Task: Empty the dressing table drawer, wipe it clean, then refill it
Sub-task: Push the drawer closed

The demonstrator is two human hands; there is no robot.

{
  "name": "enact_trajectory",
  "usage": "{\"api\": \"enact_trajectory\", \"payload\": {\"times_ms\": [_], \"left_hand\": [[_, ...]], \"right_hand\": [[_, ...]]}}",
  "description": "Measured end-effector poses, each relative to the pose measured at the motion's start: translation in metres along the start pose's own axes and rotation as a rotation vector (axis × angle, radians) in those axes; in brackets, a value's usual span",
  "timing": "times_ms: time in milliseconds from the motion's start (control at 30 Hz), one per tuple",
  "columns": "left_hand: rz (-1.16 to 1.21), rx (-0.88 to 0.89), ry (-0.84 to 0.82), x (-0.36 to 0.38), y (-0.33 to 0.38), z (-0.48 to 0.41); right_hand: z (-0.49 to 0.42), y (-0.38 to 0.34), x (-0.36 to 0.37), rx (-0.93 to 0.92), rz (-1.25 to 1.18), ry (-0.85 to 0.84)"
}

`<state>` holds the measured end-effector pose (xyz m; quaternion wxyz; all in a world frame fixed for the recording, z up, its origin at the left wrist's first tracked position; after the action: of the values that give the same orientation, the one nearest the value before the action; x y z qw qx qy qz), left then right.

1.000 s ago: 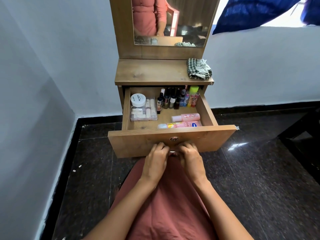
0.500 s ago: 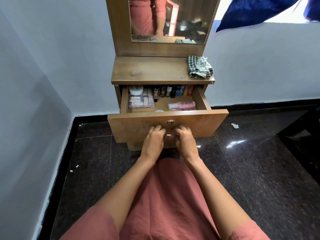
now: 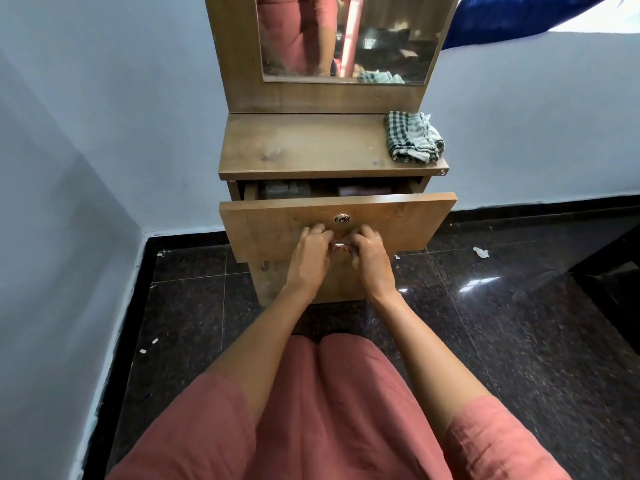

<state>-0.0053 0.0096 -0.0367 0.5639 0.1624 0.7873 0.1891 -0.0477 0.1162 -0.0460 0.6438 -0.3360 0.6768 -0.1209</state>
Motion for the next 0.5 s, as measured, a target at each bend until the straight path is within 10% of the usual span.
{"api": "enact_trajectory", "payload": {"times_ms": [500], "left_hand": [[0.007,-0.053,0.010,0.006,-0.028,-0.059]], "right_hand": [[-0.061,-0.008,0.016,0.016,0.028,-0.017]]}}
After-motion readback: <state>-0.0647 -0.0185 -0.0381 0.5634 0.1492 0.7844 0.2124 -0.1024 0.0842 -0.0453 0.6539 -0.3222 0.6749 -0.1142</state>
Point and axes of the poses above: each hand's wrist, its own z-axis away from the middle knuckle, its own x-axis out of the palm, y = z × x, the point moved 1 cm from there along -z, towards the middle knuckle, and after that the axes turned 9 degrees about x, right-handed, at the moved point
